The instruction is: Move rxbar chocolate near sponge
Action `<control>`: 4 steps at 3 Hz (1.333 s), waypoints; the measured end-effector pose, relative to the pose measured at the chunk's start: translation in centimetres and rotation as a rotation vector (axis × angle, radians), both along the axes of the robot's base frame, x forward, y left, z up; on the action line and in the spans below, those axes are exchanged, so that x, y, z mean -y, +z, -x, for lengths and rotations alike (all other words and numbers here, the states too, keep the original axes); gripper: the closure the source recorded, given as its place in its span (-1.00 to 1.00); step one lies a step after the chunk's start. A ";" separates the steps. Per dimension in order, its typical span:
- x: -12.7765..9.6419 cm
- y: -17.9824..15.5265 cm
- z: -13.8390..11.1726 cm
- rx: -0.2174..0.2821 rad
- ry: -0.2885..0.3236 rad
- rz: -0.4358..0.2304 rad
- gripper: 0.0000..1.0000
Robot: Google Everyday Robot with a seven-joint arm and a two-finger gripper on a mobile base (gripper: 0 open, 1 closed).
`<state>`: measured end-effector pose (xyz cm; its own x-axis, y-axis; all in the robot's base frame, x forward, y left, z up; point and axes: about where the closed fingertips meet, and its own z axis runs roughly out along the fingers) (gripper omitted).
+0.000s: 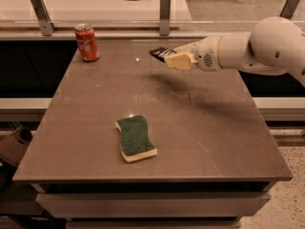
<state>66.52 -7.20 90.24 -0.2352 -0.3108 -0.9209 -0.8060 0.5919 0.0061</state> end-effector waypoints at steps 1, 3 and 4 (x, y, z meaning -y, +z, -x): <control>1.6 0.7 3.4 -0.007 -0.034 0.013 1.00; 3.9 0.3 10.0 -0.024 -0.101 0.023 1.00; 5.0 -0.5 12.9 -0.042 -0.138 0.020 1.00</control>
Offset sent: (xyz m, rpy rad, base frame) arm -0.1112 -0.0510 0.0049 -0.0273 0.0302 -0.1202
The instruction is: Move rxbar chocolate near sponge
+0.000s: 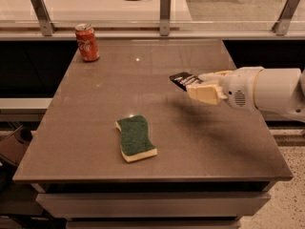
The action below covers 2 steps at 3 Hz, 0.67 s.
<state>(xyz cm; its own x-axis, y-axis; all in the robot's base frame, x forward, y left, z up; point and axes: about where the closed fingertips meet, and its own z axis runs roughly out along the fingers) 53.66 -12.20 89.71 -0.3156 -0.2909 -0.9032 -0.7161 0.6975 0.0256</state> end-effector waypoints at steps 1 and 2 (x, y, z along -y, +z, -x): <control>0.7 -0.5 2.4 -0.020 -0.022 0.003 1.00; -0.3 -1.5 4.6 -0.052 0.001 0.023 1.00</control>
Offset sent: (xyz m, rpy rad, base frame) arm -0.0722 0.0093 -0.0313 -0.0396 0.0994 0.0226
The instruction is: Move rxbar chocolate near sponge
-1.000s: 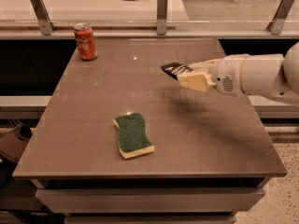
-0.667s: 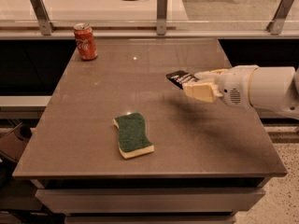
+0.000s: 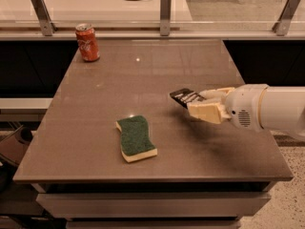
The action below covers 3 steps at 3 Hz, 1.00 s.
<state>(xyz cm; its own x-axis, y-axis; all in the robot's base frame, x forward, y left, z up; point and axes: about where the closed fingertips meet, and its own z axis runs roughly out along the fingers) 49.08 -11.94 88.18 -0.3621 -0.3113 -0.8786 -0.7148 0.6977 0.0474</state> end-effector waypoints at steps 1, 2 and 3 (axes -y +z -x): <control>-1.5 -1.1 2.1 -0.018 0.039 0.024 1.00; -3.0 -1.9 4.3 -0.025 0.074 0.051 1.00; -3.2 -1.8 4.3 -0.024 0.077 0.054 0.66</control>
Offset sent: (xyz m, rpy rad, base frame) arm -0.0687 0.0440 -0.0310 -0.0769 0.0375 0.1098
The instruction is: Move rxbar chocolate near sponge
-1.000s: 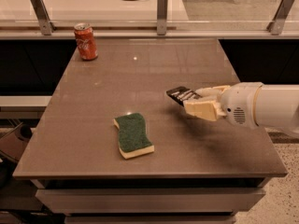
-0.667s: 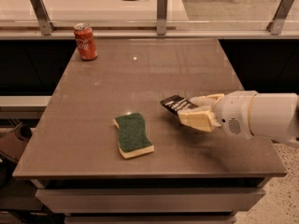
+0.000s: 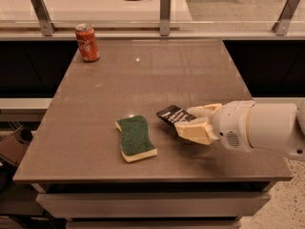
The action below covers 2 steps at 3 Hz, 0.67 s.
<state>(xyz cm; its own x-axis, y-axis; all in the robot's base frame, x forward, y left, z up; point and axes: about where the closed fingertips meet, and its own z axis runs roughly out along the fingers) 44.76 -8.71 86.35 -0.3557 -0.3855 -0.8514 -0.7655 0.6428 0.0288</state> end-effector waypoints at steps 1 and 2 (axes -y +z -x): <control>-0.2 0.1 0.1 0.002 0.003 0.004 0.19; -0.4 0.3 0.1 0.005 0.005 0.007 -0.27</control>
Offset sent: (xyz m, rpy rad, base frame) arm -0.0005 0.0016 0.0010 -0.0028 -0.0017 0.0024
